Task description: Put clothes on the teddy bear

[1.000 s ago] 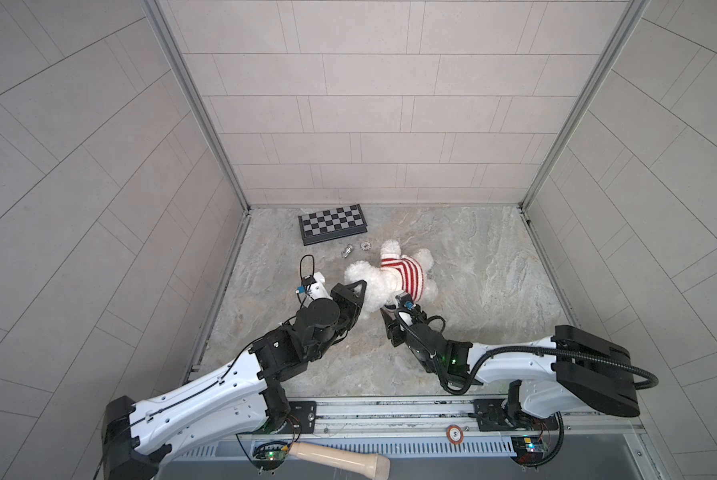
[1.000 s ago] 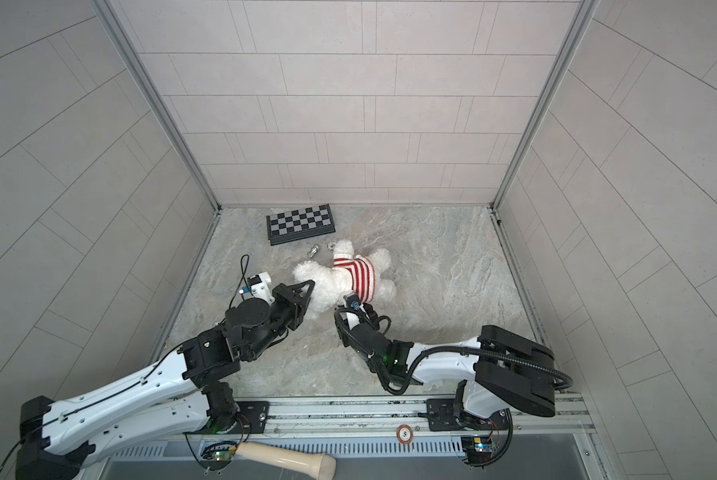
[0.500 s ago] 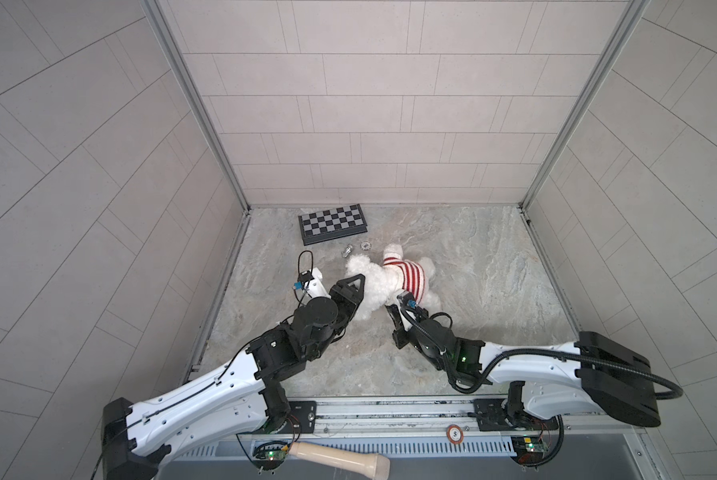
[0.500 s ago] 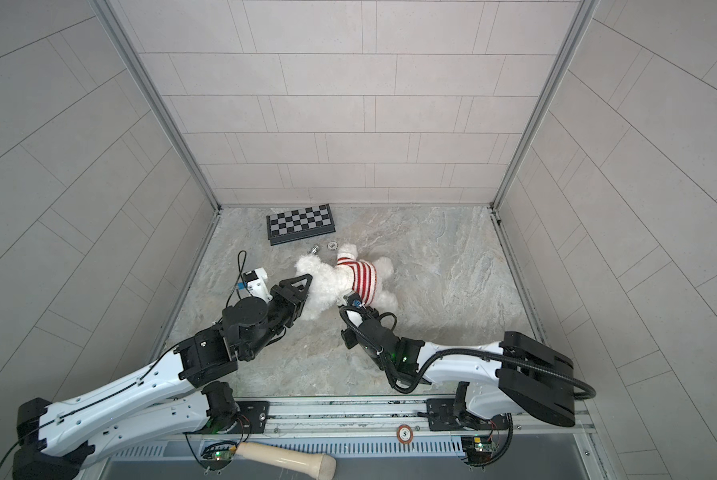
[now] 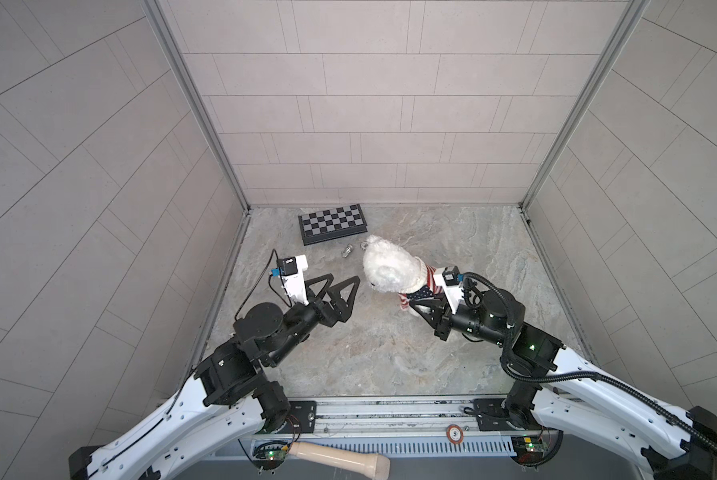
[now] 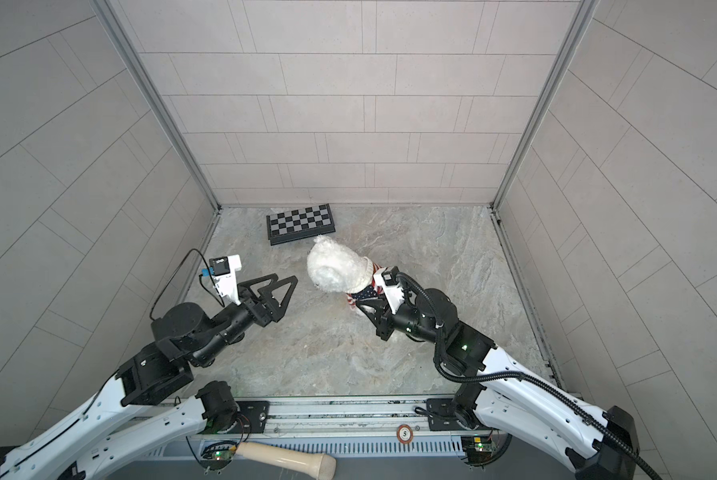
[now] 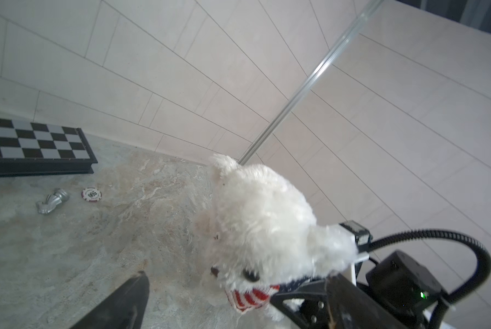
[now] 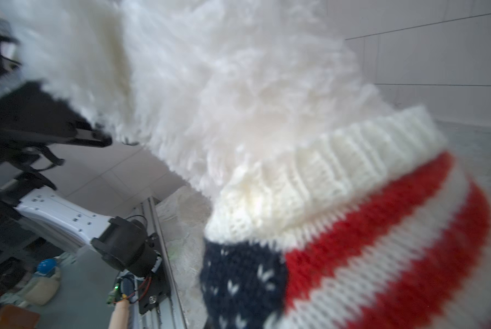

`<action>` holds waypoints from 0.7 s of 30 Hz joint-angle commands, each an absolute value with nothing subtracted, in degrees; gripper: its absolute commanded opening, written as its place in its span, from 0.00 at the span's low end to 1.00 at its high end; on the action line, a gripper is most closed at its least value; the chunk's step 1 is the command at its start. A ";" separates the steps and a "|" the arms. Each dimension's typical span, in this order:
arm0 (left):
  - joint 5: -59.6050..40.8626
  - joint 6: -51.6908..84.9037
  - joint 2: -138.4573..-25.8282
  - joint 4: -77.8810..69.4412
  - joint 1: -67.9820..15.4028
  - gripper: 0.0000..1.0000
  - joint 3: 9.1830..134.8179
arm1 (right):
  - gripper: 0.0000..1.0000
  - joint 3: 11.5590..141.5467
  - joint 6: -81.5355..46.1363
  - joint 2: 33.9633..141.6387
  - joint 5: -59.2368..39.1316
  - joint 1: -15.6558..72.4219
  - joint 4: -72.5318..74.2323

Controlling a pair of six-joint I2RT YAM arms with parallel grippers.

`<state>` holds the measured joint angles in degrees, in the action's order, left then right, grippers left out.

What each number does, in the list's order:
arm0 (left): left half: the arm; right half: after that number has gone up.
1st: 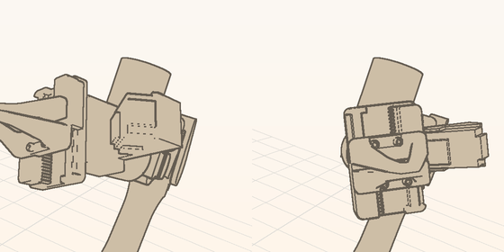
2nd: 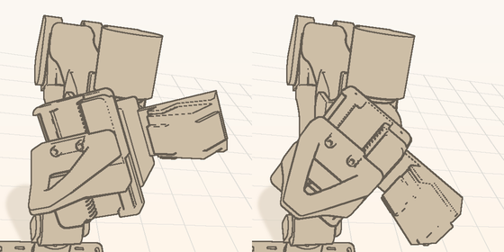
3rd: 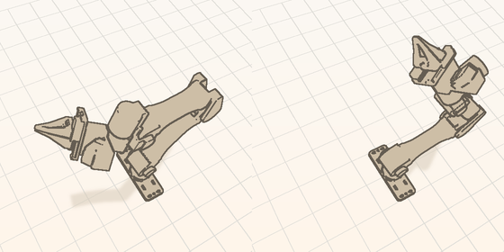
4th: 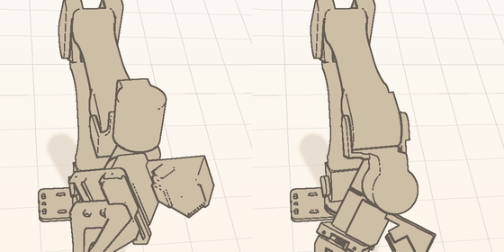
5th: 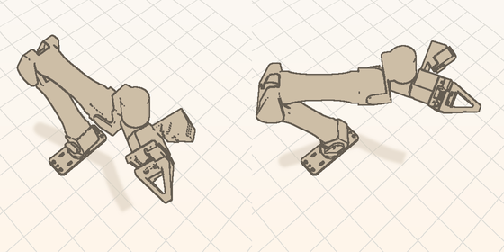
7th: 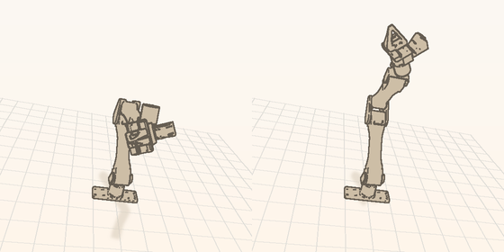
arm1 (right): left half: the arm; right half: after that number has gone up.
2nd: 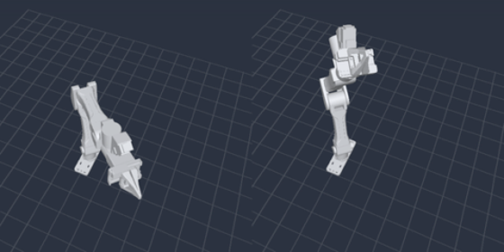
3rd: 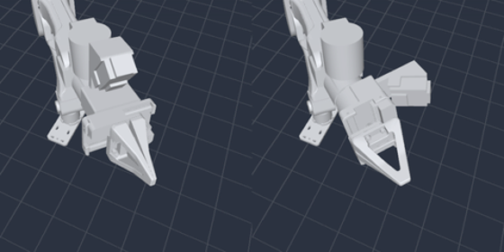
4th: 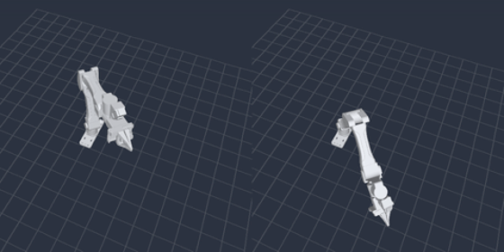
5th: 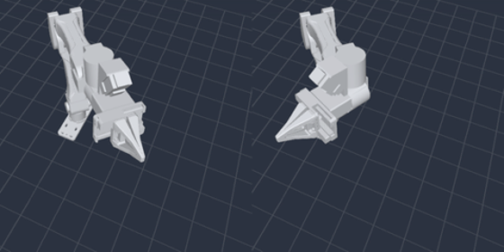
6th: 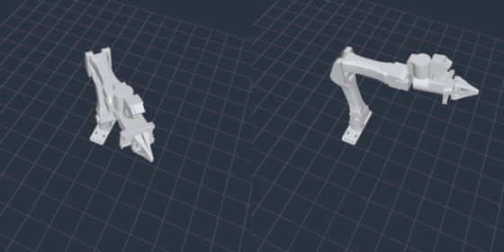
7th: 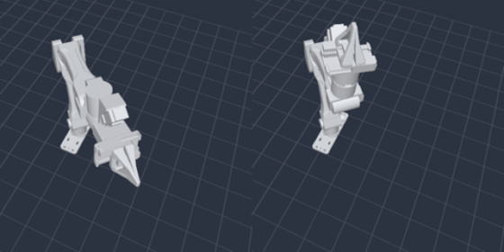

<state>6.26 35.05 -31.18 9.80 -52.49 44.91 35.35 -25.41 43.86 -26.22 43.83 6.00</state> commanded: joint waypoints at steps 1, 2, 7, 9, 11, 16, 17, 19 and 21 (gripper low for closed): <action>-5.03 23.76 -29.85 7.52 -52.27 1.00 43.96 | 0.00 36.49 -33.96 43.51 -43.15 40.90 17.06; -7.57 22.78 -29.43 6.18 -52.29 0.99 43.33 | 0.00 36.18 -37.27 43.99 -45.71 39.92 21.70; -9.47 19.97 -27.44 2.96 -52.27 0.97 41.52 | 0.00 36.74 -44.99 44.79 -52.60 38.69 34.41; -6.55 19.96 -26.28 2.82 -52.24 0.95 40.92 | 0.00 38.13 -42.81 43.92 -53.46 38.69 31.18; -4.16 19.96 -25.41 2.72 -52.19 0.96 40.20 | 0.00 39.37 -41.11 43.38 -54.76 38.72 28.55; -1.01 21.02 -25.94 2.65 -51.45 1.00 39.97 | 0.00 40.62 -42.02 42.55 -58.54 38.67 30.30; -2.30 20.92 -26.46 2.18 -51.50 1.00 40.15 | 0.00 40.36 -43.28 42.35 -59.28 38.67 32.45; -5.81 20.70 -27.47 0.36 -51.44 1.00 40.49 | 0.00 40.34 -45.06 42.03 -60.58 38.68 35.83; -9.64 20.40 -28.01 -1.91 -51.45 1.00 40.43 | 0.00 40.51 -45.26 41.84 -61.12 38.76 36.24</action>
